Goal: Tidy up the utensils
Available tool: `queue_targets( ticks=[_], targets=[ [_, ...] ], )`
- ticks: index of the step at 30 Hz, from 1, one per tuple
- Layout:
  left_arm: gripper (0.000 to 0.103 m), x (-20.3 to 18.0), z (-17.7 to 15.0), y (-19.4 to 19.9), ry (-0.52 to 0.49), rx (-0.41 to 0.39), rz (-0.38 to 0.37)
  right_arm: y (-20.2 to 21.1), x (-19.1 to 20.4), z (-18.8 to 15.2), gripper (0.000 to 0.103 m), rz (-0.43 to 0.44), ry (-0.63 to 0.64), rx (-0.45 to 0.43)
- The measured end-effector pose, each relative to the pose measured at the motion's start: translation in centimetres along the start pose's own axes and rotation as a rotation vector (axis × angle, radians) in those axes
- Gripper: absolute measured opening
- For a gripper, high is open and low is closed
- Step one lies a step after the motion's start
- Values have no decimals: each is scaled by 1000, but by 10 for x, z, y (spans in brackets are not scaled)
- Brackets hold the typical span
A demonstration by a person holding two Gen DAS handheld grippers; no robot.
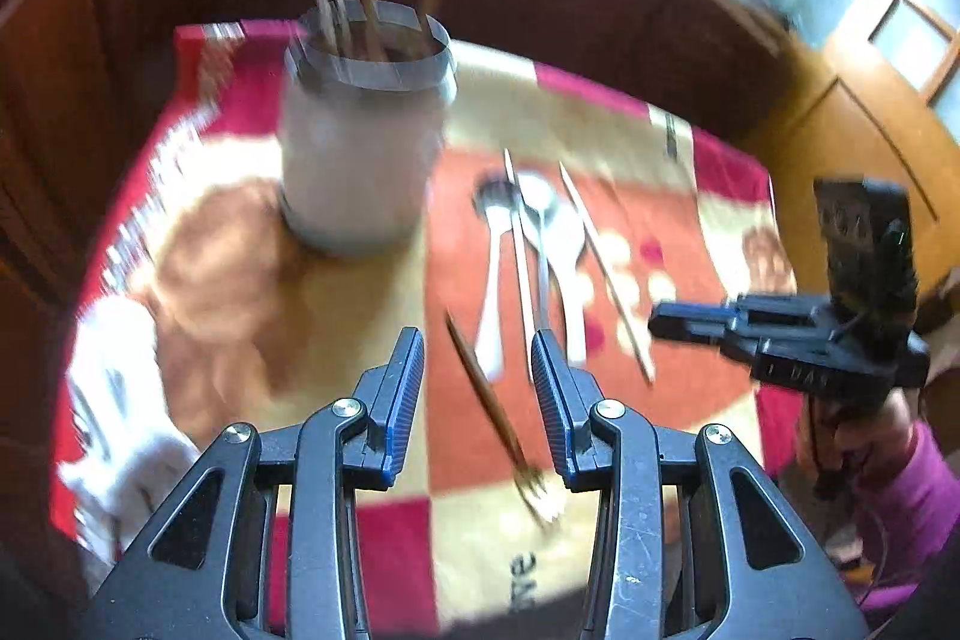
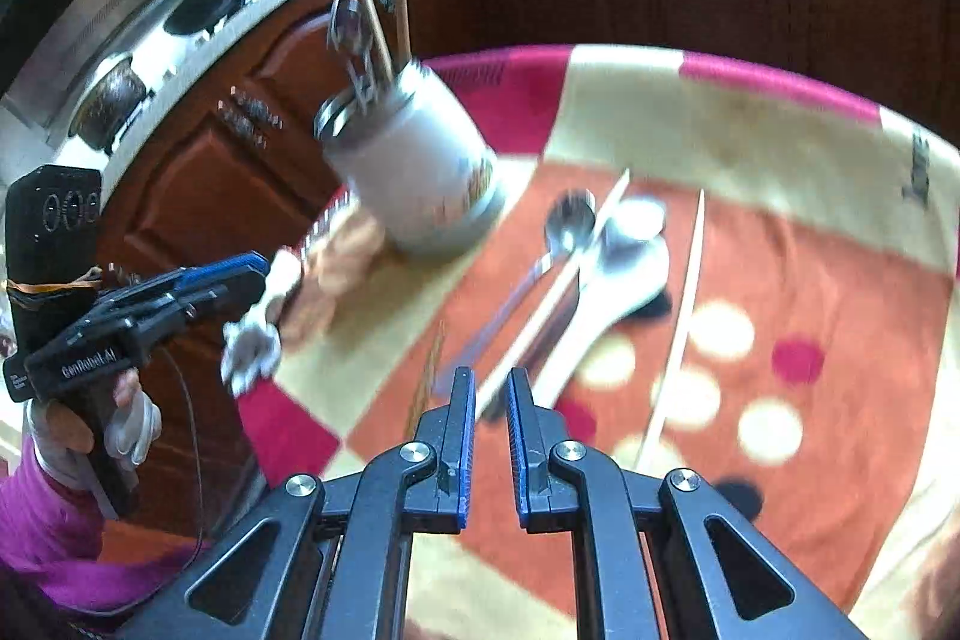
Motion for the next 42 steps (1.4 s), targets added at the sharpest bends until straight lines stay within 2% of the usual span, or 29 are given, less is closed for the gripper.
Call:
queue_targets(
  ticks=[6,12,19,25,29,36,38,40,42],
  targets=[
    [36,-11,-35,-22,-35,116,-27,2,-18,-27,9,-21,-60,19],
    [36,-23,-52,-34,-40,167,-36,4,-21,-32,9,-13,-90,15],
    [36,-33,-70,-38,-166,232,93,8,-24,-30,9,3,-108,-5],
    [36,-48,-85,-51,-270,264,142,19,-37,-31,9,19,-166,-35],
    [36,-61,-77,-61,-246,256,87,29,-45,-33,9,15,-188,-52],
    [36,-88,-46,-84,-133,201,-85,40,-60,-36,9,-20,-238,-70],
    [36,-97,-43,-76,-179,187,-97,45,-61,-37,9,-23,-236,-78],
    [36,-100,-44,-68,-221,190,-75,48,-63,-39,9,-27,-232,-82],
    [36,-95,-47,-62,-203,199,-67,47,-66,-40,9,-22,-233,-83]
  ],
)
Point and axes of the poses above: each gripper's, at about its wrist camera, not at the fingertips, and y roughly against the way its jaws point, x to its left, z to its top, the point moved 1 cm from there along -y, roughly the way its jaws point, and after that the axes turned 8 degrees about -x, right-handed, at the moved point
